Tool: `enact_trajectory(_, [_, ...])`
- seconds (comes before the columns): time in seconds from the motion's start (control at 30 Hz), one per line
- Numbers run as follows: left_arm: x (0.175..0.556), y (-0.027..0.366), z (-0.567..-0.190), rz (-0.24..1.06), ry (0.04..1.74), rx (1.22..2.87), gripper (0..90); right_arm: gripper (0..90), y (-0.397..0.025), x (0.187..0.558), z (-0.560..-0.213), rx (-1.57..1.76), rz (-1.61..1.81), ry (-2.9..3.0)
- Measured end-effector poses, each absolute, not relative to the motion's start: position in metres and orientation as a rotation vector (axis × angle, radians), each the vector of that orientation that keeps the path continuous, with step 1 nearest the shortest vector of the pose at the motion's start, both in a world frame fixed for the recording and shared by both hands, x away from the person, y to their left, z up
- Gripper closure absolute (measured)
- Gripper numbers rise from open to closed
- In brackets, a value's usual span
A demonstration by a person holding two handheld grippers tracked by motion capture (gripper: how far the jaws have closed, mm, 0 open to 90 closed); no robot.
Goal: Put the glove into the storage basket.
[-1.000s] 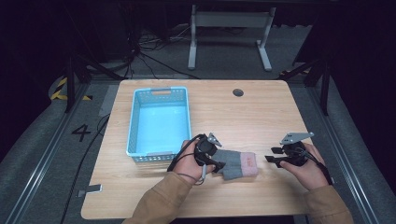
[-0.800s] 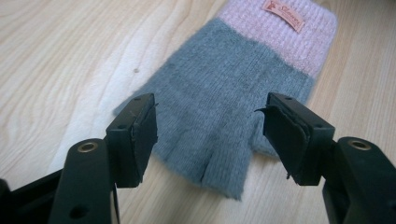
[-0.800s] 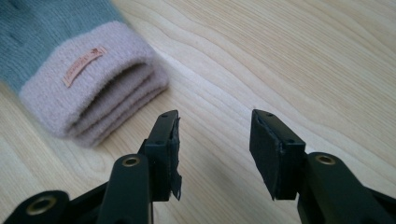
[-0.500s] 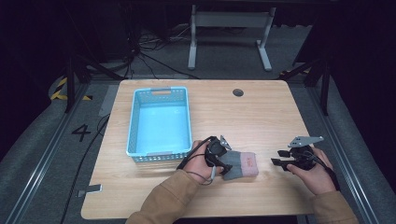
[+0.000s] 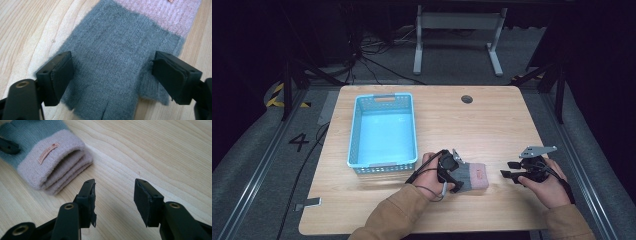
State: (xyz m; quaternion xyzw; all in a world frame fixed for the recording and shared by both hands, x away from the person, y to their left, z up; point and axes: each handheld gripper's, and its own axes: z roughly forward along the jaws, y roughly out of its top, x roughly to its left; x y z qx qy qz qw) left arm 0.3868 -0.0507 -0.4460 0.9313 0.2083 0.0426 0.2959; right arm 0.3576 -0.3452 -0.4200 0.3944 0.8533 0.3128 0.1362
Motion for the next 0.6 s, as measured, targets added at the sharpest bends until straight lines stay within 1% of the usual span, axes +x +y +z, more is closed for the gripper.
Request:
enact_trajectory(0.2, [0.383,-0.0522,-0.448,0.128,0.556,2.488,17.4,52.4,-0.3442,0.3583,-0.4233,1.147,0.931,2.485])
enact_trajectory(0.4, [0.3808,-0.0528,-0.4471,0.137,0.559,2.504,21.0,52.4,-0.3424,0.3593,-0.4252,1.147,0.93,2.495])
enact_trajectory(0.6, [0.3779,-0.0565,-0.4441,0.145,0.6,2.536,25.5,52.3,-0.345,0.3588,-0.4233,1.16,0.948,2.478])
